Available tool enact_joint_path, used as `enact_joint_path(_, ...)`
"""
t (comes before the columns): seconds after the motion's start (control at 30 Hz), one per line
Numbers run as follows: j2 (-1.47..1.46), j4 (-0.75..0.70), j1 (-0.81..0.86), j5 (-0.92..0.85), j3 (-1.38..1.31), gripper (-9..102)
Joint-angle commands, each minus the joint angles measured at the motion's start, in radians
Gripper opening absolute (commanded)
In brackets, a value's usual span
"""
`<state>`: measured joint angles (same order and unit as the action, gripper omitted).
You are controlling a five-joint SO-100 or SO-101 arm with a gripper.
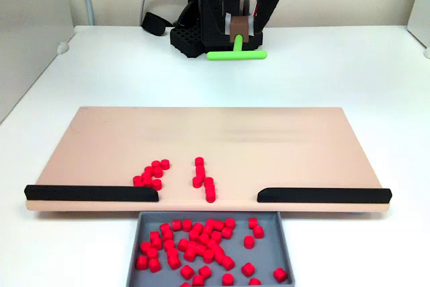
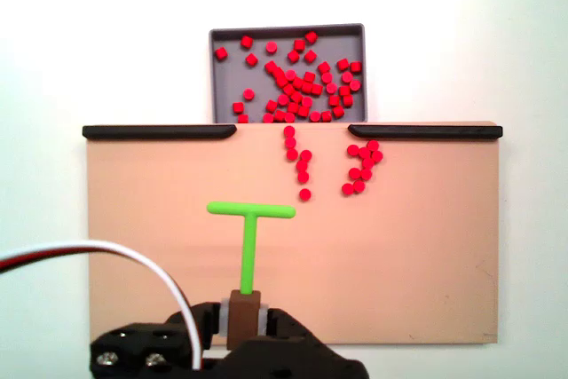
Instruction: Gather the left side granules
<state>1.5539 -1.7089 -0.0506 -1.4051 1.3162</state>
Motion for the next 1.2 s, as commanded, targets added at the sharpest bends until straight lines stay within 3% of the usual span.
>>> enact_joint_path(0.0,0.026,0.008,0.011,-0.026,-0.003,0)
enact_joint_path(1.17,0.029,0.008,0.037,-0.083,-0.018,0)
